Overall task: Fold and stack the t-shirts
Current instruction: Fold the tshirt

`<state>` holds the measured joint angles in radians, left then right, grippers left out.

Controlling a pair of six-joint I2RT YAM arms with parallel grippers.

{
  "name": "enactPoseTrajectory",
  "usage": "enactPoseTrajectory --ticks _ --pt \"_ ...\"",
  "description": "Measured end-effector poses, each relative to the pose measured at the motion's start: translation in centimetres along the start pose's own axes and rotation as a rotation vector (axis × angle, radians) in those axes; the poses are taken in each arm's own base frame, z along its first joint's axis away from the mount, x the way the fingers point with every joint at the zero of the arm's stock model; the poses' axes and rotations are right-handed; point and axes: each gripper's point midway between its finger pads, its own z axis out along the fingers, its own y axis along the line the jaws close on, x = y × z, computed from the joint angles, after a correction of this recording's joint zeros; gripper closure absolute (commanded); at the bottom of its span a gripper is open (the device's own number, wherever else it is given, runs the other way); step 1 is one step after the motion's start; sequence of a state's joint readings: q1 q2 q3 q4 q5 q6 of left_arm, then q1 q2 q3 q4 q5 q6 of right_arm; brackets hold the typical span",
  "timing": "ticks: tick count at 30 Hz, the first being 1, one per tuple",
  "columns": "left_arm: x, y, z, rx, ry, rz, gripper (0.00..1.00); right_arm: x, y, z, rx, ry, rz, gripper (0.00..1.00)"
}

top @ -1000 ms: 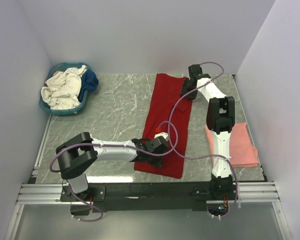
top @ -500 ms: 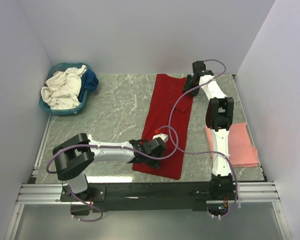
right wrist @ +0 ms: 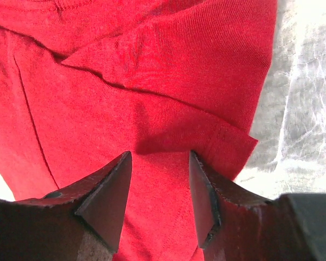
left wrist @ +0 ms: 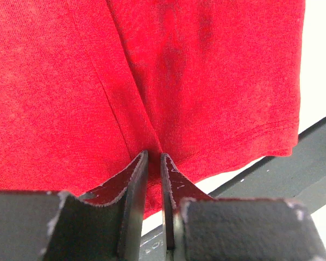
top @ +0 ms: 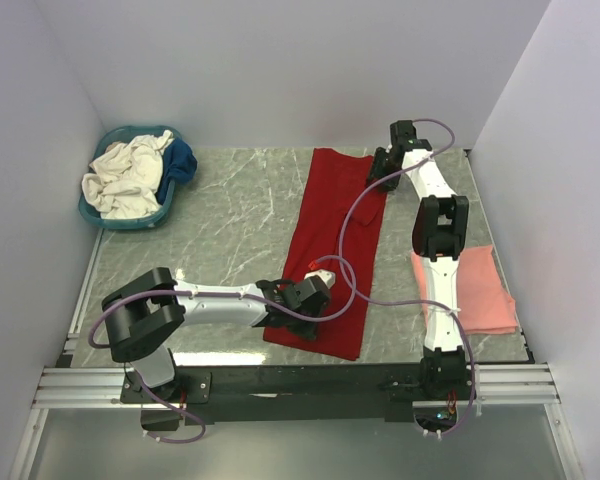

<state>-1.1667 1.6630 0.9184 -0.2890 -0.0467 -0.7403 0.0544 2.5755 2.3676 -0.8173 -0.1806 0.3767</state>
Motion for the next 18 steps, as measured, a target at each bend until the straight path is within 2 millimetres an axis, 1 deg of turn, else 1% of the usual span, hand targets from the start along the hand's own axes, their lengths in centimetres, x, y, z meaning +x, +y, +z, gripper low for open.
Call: enactPoseTrajectory --ticks 6,10,12,15,16,18 --pt "0.0 -0.1 0.0 0.004 0.002 0.005 0.78 -0.1 0.0 0.0 -0.021 0.007 0.013 0.46" --pt "-0.2 -0.7 0.4 0.017 0.017 0.011 0.78 -0.4 0.0 -0.1 -0.035 0.001 0.028 0.43" --pt "-0.4 -1.2 0.6 0.030 0.022 0.013 0.78 -0.6 -0.1 -0.1 -0.044 -0.003 0.035 0.38" --pt "-0.6 -1.7 0.7 0.045 0.028 0.015 0.73 -1.1 -0.2 -0.4 -0.049 -0.017 0.042 0.34" --pt "-0.6 -1.7 0.6 0.046 0.029 0.016 0.70 -1.3 -0.2 -0.7 -0.050 -0.023 0.042 0.32" --pt "-0.8 -1.9 0.5 0.051 0.028 0.020 0.68 -1.6 -0.1 -1.8 -0.051 -0.035 0.045 0.32"
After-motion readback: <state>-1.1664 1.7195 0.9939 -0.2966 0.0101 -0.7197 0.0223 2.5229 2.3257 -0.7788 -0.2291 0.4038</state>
